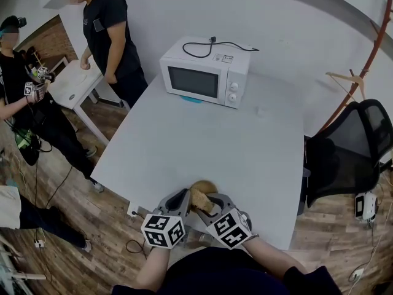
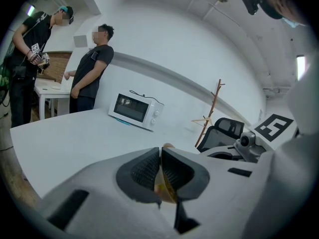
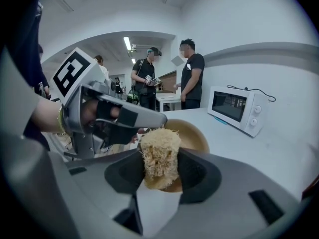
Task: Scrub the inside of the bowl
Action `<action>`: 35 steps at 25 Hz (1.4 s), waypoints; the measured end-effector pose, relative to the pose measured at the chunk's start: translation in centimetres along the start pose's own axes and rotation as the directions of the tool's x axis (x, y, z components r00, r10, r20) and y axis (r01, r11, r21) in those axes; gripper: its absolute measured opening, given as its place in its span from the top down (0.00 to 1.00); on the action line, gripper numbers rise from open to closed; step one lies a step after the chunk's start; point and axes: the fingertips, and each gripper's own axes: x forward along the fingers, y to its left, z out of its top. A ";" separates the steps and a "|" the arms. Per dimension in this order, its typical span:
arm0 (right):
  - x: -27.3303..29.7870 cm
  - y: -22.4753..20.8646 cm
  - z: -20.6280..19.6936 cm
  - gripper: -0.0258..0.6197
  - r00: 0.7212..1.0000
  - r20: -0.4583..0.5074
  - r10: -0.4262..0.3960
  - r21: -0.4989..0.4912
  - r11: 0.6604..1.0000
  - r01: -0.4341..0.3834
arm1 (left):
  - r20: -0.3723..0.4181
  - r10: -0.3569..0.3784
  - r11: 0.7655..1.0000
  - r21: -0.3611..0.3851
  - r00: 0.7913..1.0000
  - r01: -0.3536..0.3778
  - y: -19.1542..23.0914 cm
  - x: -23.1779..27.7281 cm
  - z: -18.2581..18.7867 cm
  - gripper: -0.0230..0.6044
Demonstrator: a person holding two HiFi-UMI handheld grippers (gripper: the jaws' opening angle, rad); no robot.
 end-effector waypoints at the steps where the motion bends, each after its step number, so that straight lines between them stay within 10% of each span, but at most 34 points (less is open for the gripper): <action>1: 0.0 0.2 0.0 0.68 1.000 -0.004 0.005 -0.009 1.000 -0.006 | 0.002 0.004 1.000 -0.002 1.000 -0.004 0.1 0.0 0.1 0.92; 17: -0.8 -3.1 -2.5 0.68 0.995 -0.059 -0.084 0.027 0.996 0.086 | -0.031 -0.018 0.999 -0.045 0.999 0.016 1.0 1.0 -1.4 0.92; 25: -2.0 -5.2 -1.6 0.68 0.984 0.073 -0.160 0.267 0.954 0.135 | -0.105 0.015 0.994 -0.105 0.994 -0.026 2.3 2.7 -4.2 0.92; 35: -5.4 -6.9 -4.3 0.68 0.973 0.061 -0.224 0.343 0.920 0.191 | -0.231 0.057 0.986 -0.140 0.971 -0.091 3.1 5.0 -9.3 0.92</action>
